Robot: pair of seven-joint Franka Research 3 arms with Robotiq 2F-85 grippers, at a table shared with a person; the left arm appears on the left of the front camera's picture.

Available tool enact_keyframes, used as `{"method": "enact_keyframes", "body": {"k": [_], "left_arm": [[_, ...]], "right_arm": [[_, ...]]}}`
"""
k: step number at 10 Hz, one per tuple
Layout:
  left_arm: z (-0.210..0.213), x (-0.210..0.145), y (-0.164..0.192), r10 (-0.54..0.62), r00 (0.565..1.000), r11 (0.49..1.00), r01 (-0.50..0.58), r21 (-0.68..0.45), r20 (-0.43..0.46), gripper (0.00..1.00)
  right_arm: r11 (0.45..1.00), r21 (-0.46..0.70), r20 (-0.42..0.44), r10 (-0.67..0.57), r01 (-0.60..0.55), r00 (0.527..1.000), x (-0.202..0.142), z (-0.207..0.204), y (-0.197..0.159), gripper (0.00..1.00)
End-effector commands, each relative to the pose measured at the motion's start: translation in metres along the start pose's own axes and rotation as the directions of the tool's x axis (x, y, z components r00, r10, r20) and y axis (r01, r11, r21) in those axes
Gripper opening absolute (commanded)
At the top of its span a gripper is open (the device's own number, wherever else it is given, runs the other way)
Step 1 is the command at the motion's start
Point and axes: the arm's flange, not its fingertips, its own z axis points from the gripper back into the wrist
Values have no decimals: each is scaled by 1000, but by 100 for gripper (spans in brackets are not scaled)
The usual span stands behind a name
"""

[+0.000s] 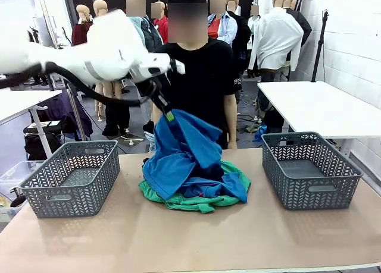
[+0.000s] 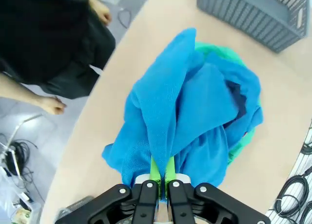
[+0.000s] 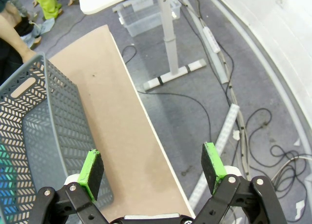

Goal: Sort the tops and bottoms.
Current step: Lift clothes from the center of the table with your left hand.

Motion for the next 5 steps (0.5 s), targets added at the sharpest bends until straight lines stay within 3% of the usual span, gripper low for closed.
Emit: {"method": "enact_keyframes", "body": {"k": [1,5], "left_arm": [[61,-8,-27,-84,991,993,74,93,109,0],[186,19,-78,-178,954,917,71,392,243,0]], "right_arm": [[1000,-2,-2,10,-10,1000,0,1,0,100],[1000,-2,-2,10,-10,1000,0,1,0,100]]}}
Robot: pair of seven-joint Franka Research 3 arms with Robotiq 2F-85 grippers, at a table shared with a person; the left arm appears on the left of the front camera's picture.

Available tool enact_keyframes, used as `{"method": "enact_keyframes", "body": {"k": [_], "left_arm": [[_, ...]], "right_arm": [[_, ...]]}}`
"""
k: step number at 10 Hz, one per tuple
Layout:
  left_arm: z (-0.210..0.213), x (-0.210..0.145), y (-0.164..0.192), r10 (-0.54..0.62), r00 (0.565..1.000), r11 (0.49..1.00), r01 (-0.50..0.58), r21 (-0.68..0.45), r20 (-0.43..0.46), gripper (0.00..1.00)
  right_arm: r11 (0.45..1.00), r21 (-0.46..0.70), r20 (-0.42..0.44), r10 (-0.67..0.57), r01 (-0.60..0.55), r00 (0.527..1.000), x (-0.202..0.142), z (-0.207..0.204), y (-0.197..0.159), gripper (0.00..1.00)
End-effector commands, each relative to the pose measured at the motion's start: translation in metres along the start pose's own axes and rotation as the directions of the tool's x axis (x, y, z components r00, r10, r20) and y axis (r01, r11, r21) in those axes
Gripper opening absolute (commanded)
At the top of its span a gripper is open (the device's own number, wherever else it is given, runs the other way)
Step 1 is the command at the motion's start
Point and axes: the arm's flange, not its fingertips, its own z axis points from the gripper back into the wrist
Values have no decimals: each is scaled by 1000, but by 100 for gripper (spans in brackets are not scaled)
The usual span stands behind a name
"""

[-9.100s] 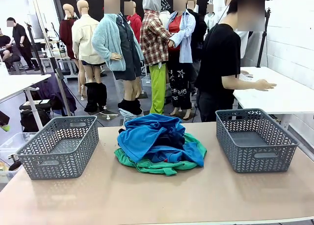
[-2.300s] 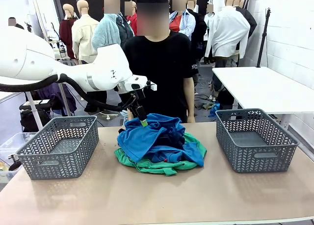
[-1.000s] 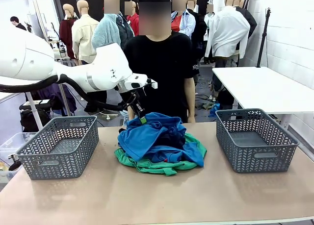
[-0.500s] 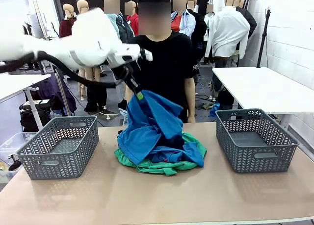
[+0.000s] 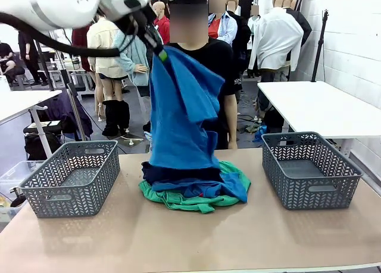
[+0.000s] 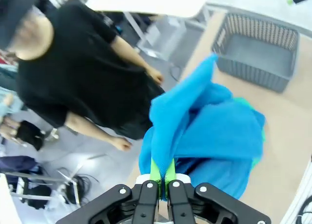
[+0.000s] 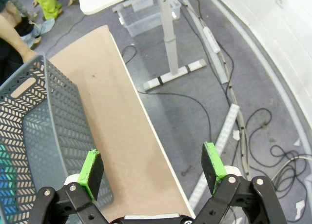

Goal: Sort the tops and bottoms.
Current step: Lift clothes from the center of the table with your left hand, then sort the clothes according to human instructions.

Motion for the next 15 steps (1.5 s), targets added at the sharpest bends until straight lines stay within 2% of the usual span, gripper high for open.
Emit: {"method": "enact_keyframes", "body": {"k": [1,5,7,8,9,15], "left_arm": [[33,3,-9,-10,999,992,4,130,45,0],[131,38,-16,2,985,952,-55,300,174,0],[157,40,-20,12,982,961,-64,268,190,0],[159,32,-21,12,981,963,-63,261,193,0],[156,42,-18,-7,983,960,-45,277,185,0],[156,42,-18,-7,983,960,-45,277,185,0]], "right_arm": [[1000,-2,-2,10,-10,1000,0,1,0,100],[1000,-2,-2,10,-10,1000,0,1,0,100],[1000,-2,-2,10,-10,1000,0,1,0,100],[1000,-2,-2,10,-10,1000,0,1,0,100],[1000,-2,-2,10,-10,1000,0,1,0,100],[1000,-2,-2,10,-10,1000,0,1,0,100]]}}
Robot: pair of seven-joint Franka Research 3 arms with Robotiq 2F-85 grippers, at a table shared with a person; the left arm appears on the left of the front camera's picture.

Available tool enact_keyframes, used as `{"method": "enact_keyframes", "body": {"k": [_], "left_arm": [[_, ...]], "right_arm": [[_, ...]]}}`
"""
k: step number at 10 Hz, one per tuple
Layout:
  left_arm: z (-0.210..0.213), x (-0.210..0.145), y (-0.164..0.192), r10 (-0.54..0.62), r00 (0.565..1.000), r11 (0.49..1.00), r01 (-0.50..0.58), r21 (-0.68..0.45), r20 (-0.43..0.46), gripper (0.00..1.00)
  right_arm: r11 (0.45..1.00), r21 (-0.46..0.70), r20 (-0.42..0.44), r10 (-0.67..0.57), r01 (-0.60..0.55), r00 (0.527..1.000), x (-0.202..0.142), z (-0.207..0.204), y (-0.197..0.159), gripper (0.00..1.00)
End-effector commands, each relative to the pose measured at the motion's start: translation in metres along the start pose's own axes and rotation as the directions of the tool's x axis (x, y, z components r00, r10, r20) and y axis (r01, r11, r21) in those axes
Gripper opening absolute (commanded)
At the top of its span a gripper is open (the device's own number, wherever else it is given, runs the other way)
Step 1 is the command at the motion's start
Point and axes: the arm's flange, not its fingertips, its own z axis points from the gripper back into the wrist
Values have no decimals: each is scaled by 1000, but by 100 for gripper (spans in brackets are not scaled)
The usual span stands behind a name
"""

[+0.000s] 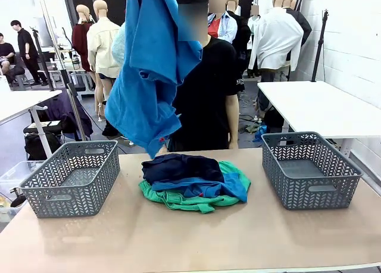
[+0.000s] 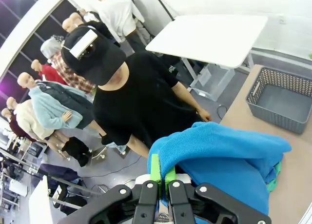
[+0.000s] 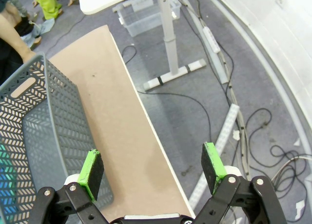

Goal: Sort the tops and bottoms.
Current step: Sort the clothes according to human instructions.

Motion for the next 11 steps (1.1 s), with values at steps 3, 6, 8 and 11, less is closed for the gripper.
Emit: {"method": "enact_keyframes", "body": {"k": [3,6,8,11], "left_arm": [[5,2,2,-2,1000,1000,2,16,5,0],[5,2,2,-2,1000,1000,2,16,5,0],[5,2,2,-2,1000,1000,2,16,5,0],[5,2,2,-2,1000,1000,2,16,5,0]], "right_arm": [[1000,-2,-2,11,-11,1000,0,1,0,100],[1000,-2,-2,11,-11,1000,0,1,0,100],[1000,-2,-2,11,-11,1000,0,1,0,100],[1000,-2,-2,11,-11,1000,0,1,0,100]]}}
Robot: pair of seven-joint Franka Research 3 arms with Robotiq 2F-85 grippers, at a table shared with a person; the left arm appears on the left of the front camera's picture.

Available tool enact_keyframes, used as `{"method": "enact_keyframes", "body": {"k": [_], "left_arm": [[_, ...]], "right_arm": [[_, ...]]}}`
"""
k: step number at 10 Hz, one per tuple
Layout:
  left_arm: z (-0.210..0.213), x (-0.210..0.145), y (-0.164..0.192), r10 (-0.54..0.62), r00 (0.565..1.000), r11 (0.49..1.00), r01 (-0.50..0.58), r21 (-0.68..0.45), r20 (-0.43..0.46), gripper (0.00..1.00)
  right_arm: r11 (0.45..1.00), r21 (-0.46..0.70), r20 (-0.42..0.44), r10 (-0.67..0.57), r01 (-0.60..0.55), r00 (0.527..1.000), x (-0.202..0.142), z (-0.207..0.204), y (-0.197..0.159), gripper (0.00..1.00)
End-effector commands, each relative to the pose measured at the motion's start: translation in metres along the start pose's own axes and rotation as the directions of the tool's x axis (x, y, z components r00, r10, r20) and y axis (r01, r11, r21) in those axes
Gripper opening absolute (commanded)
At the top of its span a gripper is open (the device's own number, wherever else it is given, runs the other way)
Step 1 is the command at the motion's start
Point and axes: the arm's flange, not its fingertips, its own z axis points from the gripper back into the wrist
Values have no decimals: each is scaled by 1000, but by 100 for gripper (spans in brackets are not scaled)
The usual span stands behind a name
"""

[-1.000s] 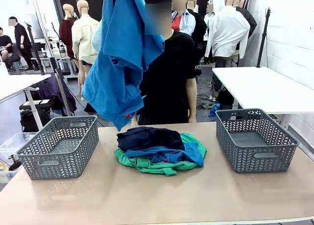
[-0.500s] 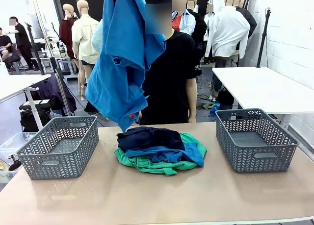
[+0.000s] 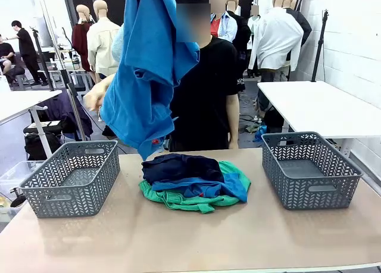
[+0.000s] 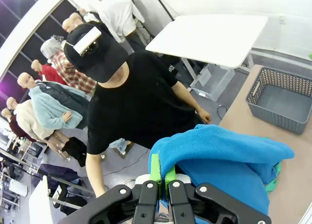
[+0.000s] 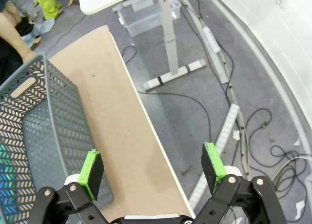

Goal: Sort the tops and bottoms.
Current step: Sort the clothes according to human instructions.

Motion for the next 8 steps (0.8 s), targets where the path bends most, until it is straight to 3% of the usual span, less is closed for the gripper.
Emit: {"method": "enact_keyframes", "body": {"k": [1,8], "left_arm": [[5,1,2,-2,1000,1000,2,17,5,0],[5,1,2,-2,1000,1000,2,17,5,0]], "right_arm": [[1000,-2,-2,11,-11,1000,0,1,0,100],[1000,-2,-2,11,-11,1000,0,1,0,100]]}}
